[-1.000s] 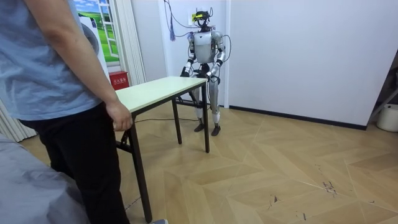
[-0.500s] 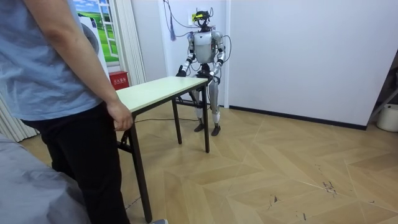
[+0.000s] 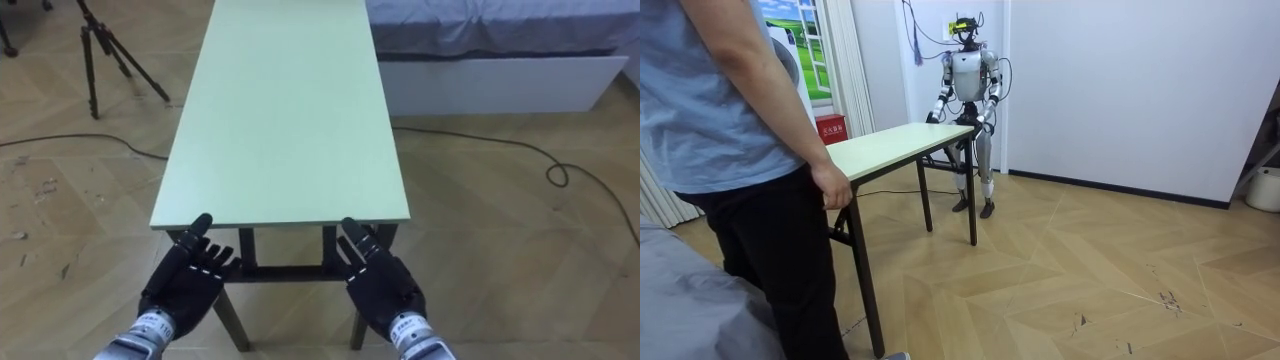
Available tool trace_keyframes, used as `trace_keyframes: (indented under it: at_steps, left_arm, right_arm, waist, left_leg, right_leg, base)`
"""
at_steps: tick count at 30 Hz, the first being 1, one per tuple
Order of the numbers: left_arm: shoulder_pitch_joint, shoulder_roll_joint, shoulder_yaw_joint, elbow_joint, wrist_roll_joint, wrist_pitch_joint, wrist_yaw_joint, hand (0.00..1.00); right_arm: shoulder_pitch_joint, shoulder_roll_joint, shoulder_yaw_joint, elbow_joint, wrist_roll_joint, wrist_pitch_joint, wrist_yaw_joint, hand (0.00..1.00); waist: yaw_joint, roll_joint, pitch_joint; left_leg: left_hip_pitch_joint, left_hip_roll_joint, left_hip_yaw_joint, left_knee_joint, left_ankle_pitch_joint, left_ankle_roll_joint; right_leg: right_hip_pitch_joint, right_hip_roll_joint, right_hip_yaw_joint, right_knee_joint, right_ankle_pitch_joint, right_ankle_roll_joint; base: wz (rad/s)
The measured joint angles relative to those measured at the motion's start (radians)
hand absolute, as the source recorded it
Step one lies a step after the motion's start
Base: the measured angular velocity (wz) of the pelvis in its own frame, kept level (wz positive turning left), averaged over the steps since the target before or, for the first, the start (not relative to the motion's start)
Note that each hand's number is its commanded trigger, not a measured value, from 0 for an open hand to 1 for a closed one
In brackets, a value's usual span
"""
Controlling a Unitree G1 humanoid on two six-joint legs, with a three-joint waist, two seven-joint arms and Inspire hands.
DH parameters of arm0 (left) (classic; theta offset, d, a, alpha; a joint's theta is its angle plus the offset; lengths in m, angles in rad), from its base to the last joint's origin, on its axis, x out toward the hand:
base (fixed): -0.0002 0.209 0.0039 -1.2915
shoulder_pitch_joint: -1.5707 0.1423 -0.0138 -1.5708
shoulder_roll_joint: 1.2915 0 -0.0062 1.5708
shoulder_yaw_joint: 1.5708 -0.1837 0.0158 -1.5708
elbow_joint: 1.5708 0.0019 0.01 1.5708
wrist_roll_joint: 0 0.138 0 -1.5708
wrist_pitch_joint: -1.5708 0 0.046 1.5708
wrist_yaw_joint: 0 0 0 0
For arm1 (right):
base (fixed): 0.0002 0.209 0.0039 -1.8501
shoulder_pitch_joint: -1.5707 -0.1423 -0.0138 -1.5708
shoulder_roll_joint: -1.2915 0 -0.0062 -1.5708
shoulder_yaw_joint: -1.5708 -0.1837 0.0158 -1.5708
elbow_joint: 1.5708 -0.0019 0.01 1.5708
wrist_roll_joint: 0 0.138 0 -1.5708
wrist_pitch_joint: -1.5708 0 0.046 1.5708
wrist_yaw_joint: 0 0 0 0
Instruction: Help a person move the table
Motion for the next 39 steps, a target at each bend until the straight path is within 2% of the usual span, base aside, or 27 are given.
trace_keyframes:
  at_steps: [9,17,20,22,26,32,39]
  left_arm:
    - [0.0,-0.001,0.018,0.0,0.018,0.028,0.002,0.0]
    - [-0.032,-0.007,0.028,0.0,0.018,0.028,0.05,0.0]
    - [-0.044,-0.03,0.053,-0.001,0.017,0.026,0.071,0.0]
    - [-0.075,-0.041,0.063,-0.004,0.0,0.025,0.087,0.0]
    - [-0.133,-0.042,0.064,-0.007,-0.003,0.018,0.092,0.0]
    - [-0.136,-0.067,0.064,-0.032,-0.002,-0.013,0.128,0.0]
    - [-0.139,-0.079,0.057,-0.05,-0.002,-0.039,0.161,0.0]
  right_arm:
    - [-0.022,0.024,-0.033,0.037,0.002,0.02,-0.002,0.0]
    - [-0.062,0.035,-0.042,0.037,0.009,0.029,-0.003,0.0]
    - [-0.084,0.044,-0.042,0.037,0.006,0.03,-0.008,0.0]
    - [-0.118,0.052,-0.043,0.037,0.008,0.029,-0.025,0.0]
    - [-0.146,0.058,-0.041,0.031,0.011,0.026,-0.057,0.0]
    - [-0.154,0.075,-0.04,-0.005,0.057,0.002,-0.13,0.0]
    - [-0.158,0.08,-0.039,-0.011,0.105,-0.008,-0.15,0.0]
  waist:
    - [-0.002,-0.001,-0.0004]
    - [-0.016,0.003,0.0003]
    - [-0.021,0.007,-0.0018]
    - [-0.021,0.007,-0.0019]
    - [-0.018,0.006,-0.0022]
    - [-0.009,0.005,-0.002]
    - [-0.008,0.001,0.0012]
  left_leg:
    - [0.007,0.002,0.001,0.003,0.0,0.0]
    - [-0.002,0.002,0.0,0.012,0.0,0.0]
    - [-0.002,0.002,0.001,0.012,0.0,0.0]
    - [-0.002,0.002,0.001,0.015,0.0,0.0]
    - [0.001,0.0,0.001,0.016,0.001,0.0]
    - [-0.001,0.003,0.002,0.015,0.001,0.0]
    - [-0.002,0.003,0.002,0.014,0.001,0.0]
  right_leg:
    - [0.003,-0.002,0.008,-0.001,0.0,0.0]
    - [0.006,-0.002,0.004,0.0,0.001,-0.002]
    - [0.004,-0.001,0.002,0.002,0.002,-0.003]
    - [0.004,-0.001,-0.001,0.003,0.002,-0.003]
    - [0.005,-0.001,0.005,0.002,0.002,-0.003]
    - [-0.003,-0.002,0.012,0.001,0.002,-0.003]
    - [-0.003,-0.002,0.012,-0.001,0.002,-0.003]
  base:
    - [-0.01]
    - [0.02]
    - [0.0]
    - [0.0]
    - [0.0]
    - [-0.02]
    - [0.0]
